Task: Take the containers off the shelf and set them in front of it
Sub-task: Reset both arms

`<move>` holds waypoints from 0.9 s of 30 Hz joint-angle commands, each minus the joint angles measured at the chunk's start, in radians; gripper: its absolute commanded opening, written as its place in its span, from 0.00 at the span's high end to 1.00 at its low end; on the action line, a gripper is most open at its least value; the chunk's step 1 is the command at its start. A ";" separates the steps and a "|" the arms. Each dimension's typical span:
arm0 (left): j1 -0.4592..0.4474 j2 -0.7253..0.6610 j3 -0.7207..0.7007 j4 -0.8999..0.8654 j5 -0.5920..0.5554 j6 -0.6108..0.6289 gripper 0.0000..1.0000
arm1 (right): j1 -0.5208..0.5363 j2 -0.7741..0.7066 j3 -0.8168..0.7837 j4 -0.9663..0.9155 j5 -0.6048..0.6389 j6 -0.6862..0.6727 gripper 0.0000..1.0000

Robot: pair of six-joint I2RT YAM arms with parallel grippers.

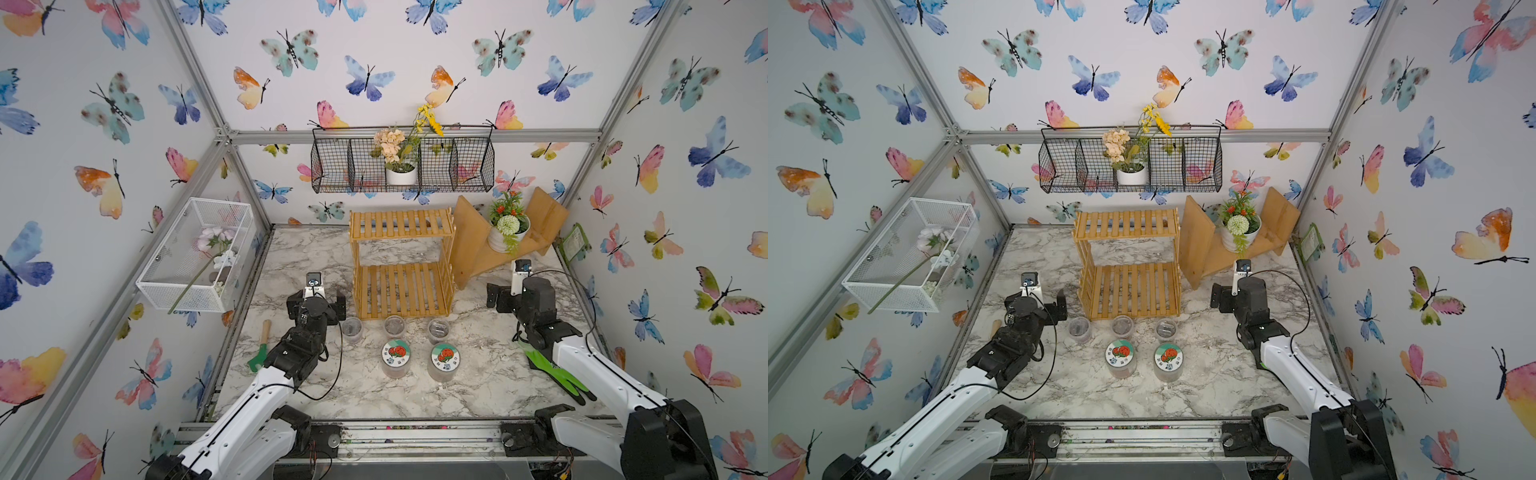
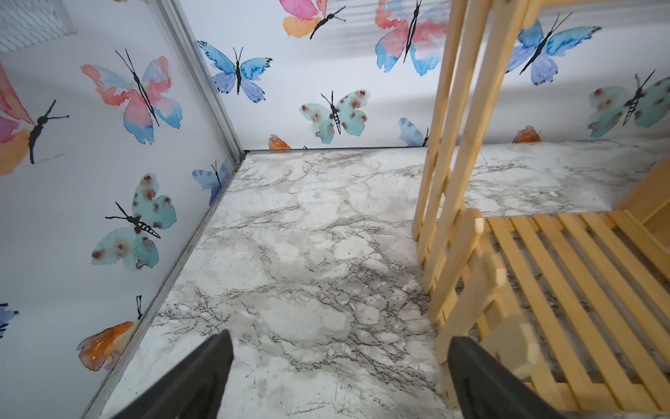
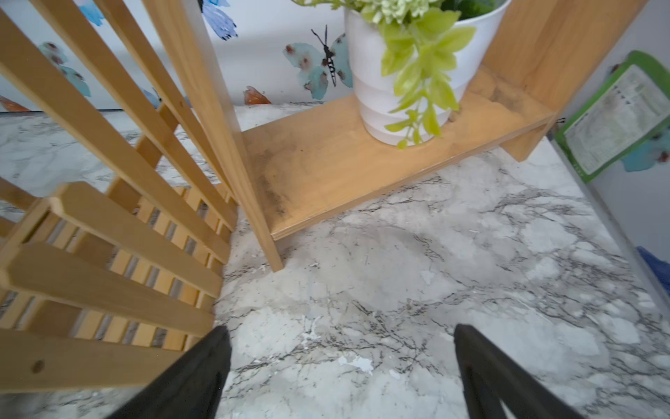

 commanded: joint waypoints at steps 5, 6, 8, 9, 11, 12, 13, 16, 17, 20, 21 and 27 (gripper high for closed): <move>0.143 0.074 -0.103 0.290 0.124 0.067 0.01 | -0.010 0.019 -0.216 0.439 0.157 -0.117 0.01; 0.158 0.080 -0.121 0.324 0.143 0.073 0.01 | -0.010 0.029 -0.250 0.516 0.161 -0.134 0.01; 0.192 0.095 -0.157 0.383 0.178 0.072 0.01 | -0.012 0.059 -0.293 0.629 0.171 -0.154 0.01; 0.207 0.105 -0.177 0.420 0.202 0.067 0.01 | -0.014 0.084 -0.305 0.672 0.178 -0.159 0.01; 0.237 0.133 -0.212 0.484 0.238 0.055 0.01 | -0.019 0.129 -0.312 0.729 0.187 -0.160 0.01; 0.245 0.150 -0.228 0.526 0.243 0.052 0.01 | -0.020 0.156 -0.316 0.769 0.186 -0.158 0.01; 0.251 0.163 -0.239 0.558 0.246 0.048 0.01 | -0.022 0.179 -0.318 0.801 0.180 -0.162 0.01; 0.259 0.213 -0.267 0.678 0.284 0.046 0.01 | -0.023 0.262 -0.322 0.899 0.189 -0.163 0.01; 0.261 0.241 -0.272 0.715 0.289 0.048 0.01 | -0.026 0.291 -0.320 0.937 0.195 -0.177 0.01; 0.265 0.328 -0.274 0.812 0.282 0.068 0.01 | -0.044 0.356 -0.321 1.002 0.175 -0.178 0.01; 0.266 0.354 -0.278 0.848 0.282 0.068 0.01 | -0.048 0.381 -0.326 1.033 0.172 -0.172 0.01; 0.288 0.431 -0.309 0.954 0.325 0.061 0.01 | -0.091 0.445 -0.386 1.193 0.099 -0.157 0.01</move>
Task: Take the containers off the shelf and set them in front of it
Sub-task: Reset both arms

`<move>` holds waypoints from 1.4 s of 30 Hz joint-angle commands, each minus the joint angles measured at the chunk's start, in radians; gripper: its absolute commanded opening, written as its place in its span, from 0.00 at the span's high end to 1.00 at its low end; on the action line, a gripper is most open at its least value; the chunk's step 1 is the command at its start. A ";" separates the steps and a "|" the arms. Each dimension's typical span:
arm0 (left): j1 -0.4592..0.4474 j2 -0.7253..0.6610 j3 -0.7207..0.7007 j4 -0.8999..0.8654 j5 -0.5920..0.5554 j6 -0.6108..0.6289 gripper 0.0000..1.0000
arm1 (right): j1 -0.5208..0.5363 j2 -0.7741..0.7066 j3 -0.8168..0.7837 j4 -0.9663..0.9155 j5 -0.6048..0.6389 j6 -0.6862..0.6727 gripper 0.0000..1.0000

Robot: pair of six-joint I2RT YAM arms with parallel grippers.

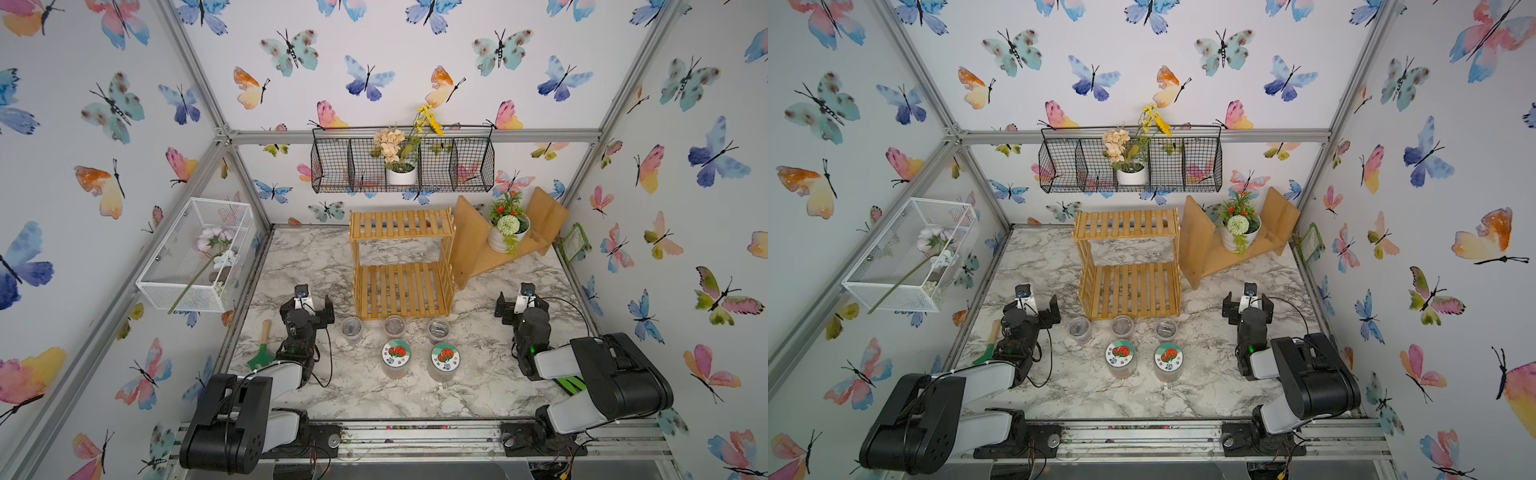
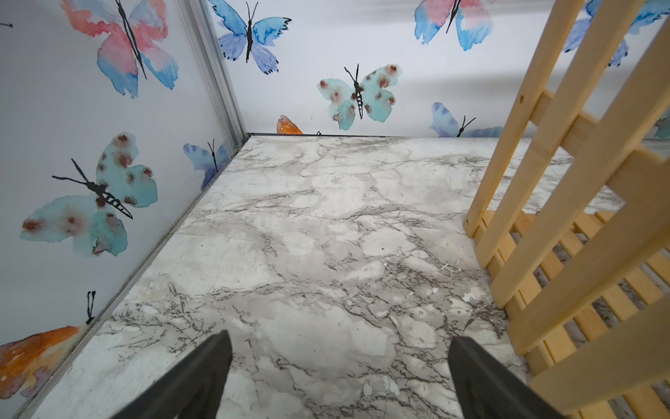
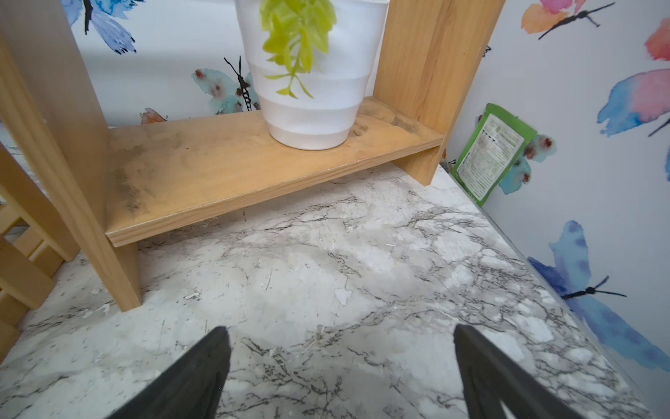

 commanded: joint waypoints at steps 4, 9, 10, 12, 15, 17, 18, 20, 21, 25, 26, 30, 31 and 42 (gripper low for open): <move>0.033 0.095 0.014 0.125 0.068 -0.009 0.00 | -0.012 0.032 0.014 0.056 -0.022 0.014 0.01; 0.061 0.109 0.029 0.107 0.105 -0.027 0.01 | -0.016 0.044 0.024 0.057 -0.021 0.016 0.01; 0.063 0.108 0.029 0.108 0.103 -0.026 0.01 | -0.017 0.038 0.026 0.041 -0.022 0.019 0.01; 0.063 0.110 0.030 0.107 0.103 -0.027 0.01 | -0.017 0.040 0.025 0.047 -0.023 0.018 0.01; 0.061 0.109 0.030 0.108 0.103 -0.027 0.01 | -0.017 0.039 0.025 0.047 -0.023 0.019 0.01; 0.060 0.110 0.031 0.108 0.102 -0.025 0.01 | -0.017 0.040 0.024 0.046 -0.023 0.018 0.01; 0.060 0.110 0.031 0.108 0.103 -0.025 0.01 | -0.017 0.040 0.024 0.046 -0.023 0.018 0.01; 0.061 0.110 0.030 0.108 0.102 -0.025 0.01 | -0.017 0.039 0.025 0.046 -0.023 0.017 0.01; 0.060 0.110 0.030 0.108 0.102 -0.025 0.01 | -0.017 0.039 0.025 0.046 -0.023 0.018 0.01; 0.054 0.110 0.029 0.110 0.093 -0.023 0.01 | -0.018 0.037 0.021 0.051 -0.020 0.018 0.01; 0.052 0.110 0.028 0.112 0.088 -0.020 0.01 | -0.018 0.037 0.021 0.053 -0.020 0.017 0.01; 0.051 0.112 0.028 0.114 0.087 -0.020 0.01 | -0.017 0.036 0.014 0.061 -0.005 0.023 0.01; 0.050 0.111 0.028 0.114 0.087 -0.021 0.01 | -0.018 0.034 0.013 0.063 -0.004 0.023 0.01; 0.049 0.112 0.031 0.109 0.086 -0.021 0.01 | -0.018 0.036 0.019 0.055 -0.002 0.023 0.01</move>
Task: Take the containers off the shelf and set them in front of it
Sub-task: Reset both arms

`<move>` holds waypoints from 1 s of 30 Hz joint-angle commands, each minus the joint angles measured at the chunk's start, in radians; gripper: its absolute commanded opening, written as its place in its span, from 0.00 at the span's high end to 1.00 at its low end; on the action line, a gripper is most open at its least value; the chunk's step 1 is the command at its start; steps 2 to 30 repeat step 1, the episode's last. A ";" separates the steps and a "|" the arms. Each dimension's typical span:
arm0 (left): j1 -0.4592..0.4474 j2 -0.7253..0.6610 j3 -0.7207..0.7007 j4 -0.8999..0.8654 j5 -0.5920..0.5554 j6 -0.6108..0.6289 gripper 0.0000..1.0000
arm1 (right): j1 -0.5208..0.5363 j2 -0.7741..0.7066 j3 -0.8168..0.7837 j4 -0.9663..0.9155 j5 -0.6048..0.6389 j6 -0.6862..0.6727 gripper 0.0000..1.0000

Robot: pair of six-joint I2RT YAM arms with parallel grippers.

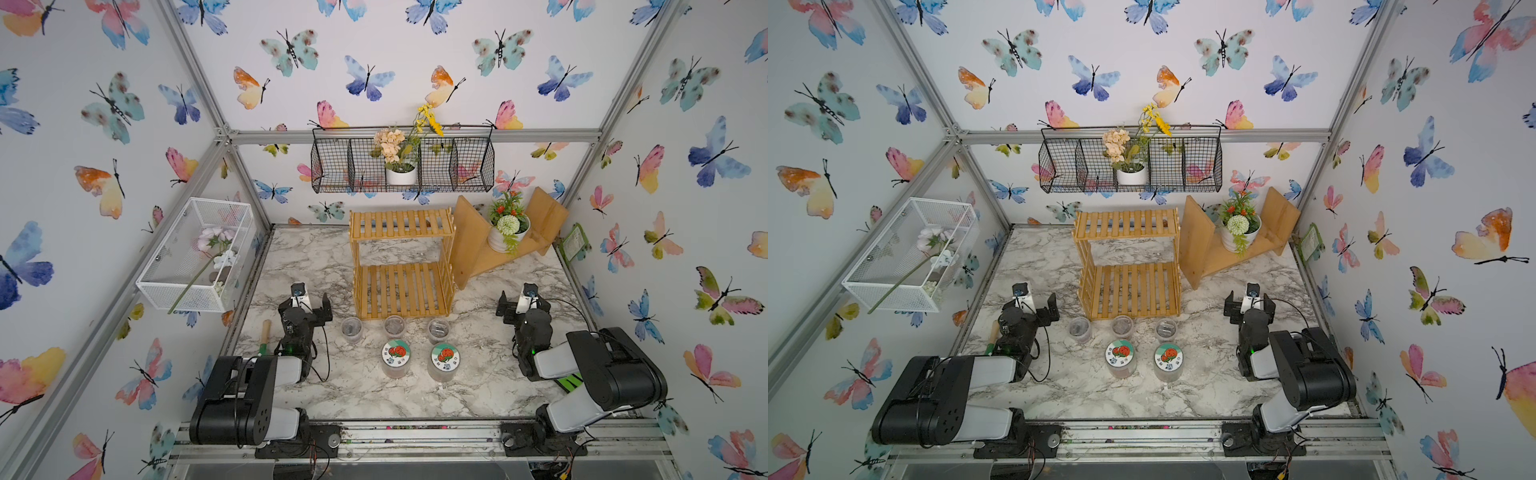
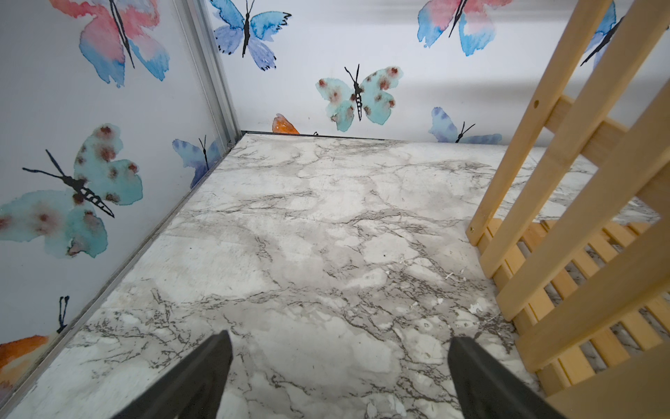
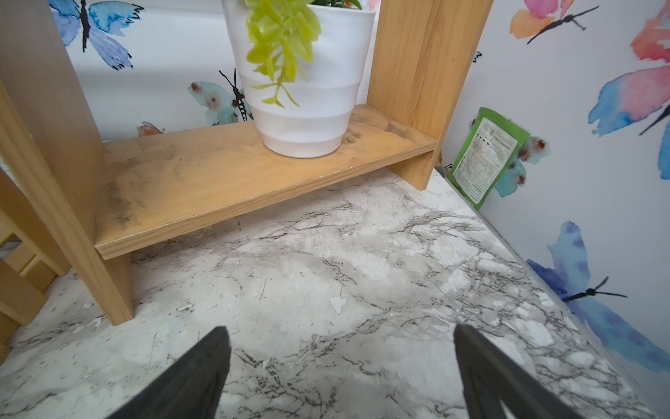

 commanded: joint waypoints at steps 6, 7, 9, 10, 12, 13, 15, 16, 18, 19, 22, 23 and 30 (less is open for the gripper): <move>-0.004 0.007 0.011 0.021 0.012 -0.002 0.01 | -0.004 -0.007 0.011 0.005 0.006 0.012 0.02; -0.004 0.007 0.011 0.021 0.012 -0.002 0.01 | -0.004 -0.007 0.011 0.005 0.006 0.012 0.02; -0.004 0.007 0.011 0.021 0.012 -0.002 0.01 | -0.004 -0.007 0.011 0.005 0.006 0.012 0.02; -0.004 0.007 0.011 0.021 0.012 -0.002 0.01 | -0.004 -0.007 0.011 0.005 0.006 0.012 0.02; -0.004 0.007 0.011 0.021 0.012 -0.002 0.01 | -0.004 -0.007 0.011 0.005 0.006 0.012 0.02; -0.004 0.007 0.011 0.021 0.012 -0.002 0.01 | -0.004 -0.007 0.011 0.005 0.006 0.012 0.02; -0.004 0.007 0.011 0.021 0.012 -0.002 0.01 | -0.004 -0.007 0.011 0.005 0.006 0.012 0.02; -0.004 0.007 0.011 0.021 0.012 -0.002 0.01 | -0.004 -0.007 0.011 0.005 0.006 0.012 0.02; -0.004 0.007 0.011 0.021 0.012 -0.002 0.01 | -0.004 -0.007 0.011 0.005 0.006 0.012 0.02; -0.004 0.007 0.011 0.021 0.012 -0.002 0.01 | -0.004 -0.007 0.011 0.005 0.006 0.012 0.02; -0.004 0.007 0.011 0.021 0.012 -0.002 0.01 | -0.004 -0.007 0.011 0.005 0.006 0.012 0.02; -0.004 0.007 0.011 0.021 0.012 -0.002 0.01 | -0.004 -0.007 0.011 0.005 0.006 0.012 0.02; -0.004 0.007 0.011 0.021 0.012 -0.002 0.01 | -0.004 -0.007 0.011 0.005 0.006 0.012 0.02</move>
